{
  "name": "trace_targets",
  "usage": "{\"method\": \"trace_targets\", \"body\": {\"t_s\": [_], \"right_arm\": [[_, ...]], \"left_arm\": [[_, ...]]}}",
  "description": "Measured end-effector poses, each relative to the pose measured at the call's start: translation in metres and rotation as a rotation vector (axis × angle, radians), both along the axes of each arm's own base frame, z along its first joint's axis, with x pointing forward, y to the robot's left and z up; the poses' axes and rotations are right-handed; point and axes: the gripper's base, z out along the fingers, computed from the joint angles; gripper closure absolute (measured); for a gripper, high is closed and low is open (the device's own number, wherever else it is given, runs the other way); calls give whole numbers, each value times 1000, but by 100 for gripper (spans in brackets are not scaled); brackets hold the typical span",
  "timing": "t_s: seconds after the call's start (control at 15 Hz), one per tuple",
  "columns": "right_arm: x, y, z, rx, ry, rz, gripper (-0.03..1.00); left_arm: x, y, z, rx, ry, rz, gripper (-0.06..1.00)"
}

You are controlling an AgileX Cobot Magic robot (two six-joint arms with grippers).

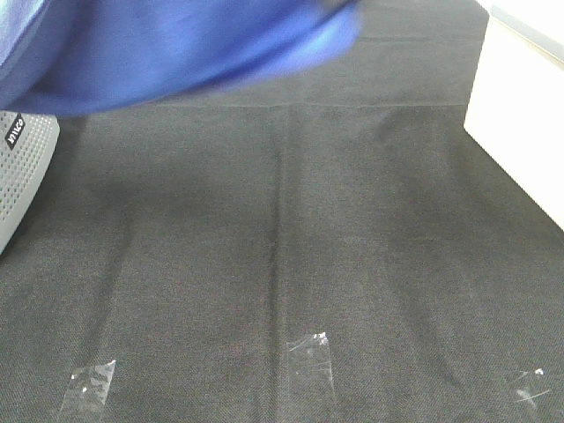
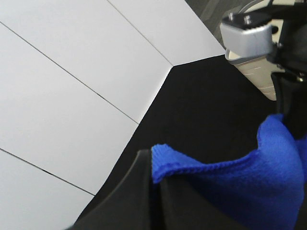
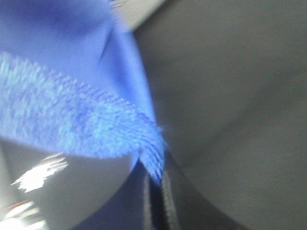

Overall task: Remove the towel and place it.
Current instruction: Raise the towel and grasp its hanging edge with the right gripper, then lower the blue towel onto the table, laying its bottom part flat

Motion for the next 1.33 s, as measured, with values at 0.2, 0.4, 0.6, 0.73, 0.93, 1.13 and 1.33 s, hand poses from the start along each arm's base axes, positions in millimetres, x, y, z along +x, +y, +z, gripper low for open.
{"method": "trace_targets", "body": {"t_s": [0.2,0.4,0.6,0.73,0.93,1.13,1.33], "right_arm": [[6,-15,45,-90,-203,-114,96],[8,-24,72,-138,-350,-181,96],[14,-30,89,-157,-506,-243,96],[21,-31,92,-161,-579,-272,96],[35,-28,89,-145,-649,-296,96],[52,-24,90,-93,-777,-334,96],[68,-19,85,-50,-867,-361,96]], "left_arm": [[12,-9,-1,-11,-76,0,94],[25,-12,-3,-16,-152,11,94],[63,-6,-17,-24,-206,75,94],[77,-2,-20,-48,-248,95,94],[97,9,-22,-88,-330,130,94],[116,16,-27,-137,-420,147,94],[141,26,-36,-152,-471,180,94]]}}
